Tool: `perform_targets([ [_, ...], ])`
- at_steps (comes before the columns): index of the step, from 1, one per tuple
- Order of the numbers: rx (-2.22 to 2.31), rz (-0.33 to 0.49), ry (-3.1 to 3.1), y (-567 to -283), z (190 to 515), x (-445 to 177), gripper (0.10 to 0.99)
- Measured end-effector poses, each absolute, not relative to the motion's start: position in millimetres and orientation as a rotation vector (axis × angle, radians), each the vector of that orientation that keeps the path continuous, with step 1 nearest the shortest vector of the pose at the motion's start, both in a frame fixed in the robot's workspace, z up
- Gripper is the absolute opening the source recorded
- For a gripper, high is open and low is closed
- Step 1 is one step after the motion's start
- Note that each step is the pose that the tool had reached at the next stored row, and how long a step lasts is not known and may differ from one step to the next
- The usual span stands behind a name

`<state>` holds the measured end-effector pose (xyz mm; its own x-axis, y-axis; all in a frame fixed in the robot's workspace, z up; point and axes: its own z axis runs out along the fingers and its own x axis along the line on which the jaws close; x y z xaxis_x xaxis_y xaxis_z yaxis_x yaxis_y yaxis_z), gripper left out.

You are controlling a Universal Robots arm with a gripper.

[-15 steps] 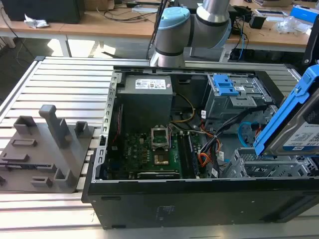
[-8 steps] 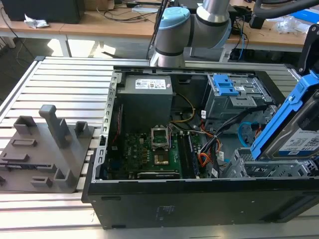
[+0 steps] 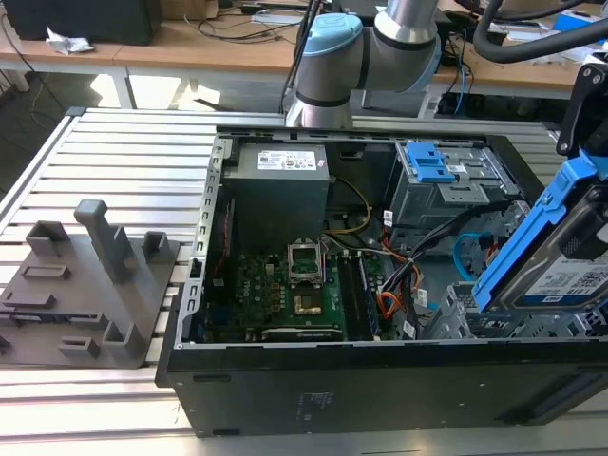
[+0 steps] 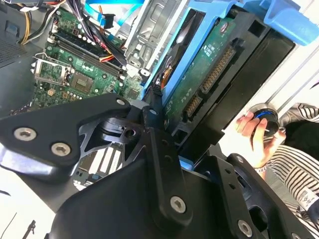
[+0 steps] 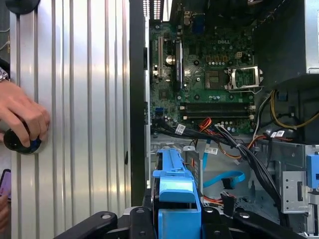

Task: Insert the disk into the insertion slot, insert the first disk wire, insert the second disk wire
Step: 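Insert the disk into the insertion slot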

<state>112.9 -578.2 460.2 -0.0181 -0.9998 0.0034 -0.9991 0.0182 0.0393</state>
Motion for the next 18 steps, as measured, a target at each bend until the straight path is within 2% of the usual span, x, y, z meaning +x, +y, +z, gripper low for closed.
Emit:
perform_targets([
  [18,2.18,-0.04,-2.22,-578,442,113,0.361],
])
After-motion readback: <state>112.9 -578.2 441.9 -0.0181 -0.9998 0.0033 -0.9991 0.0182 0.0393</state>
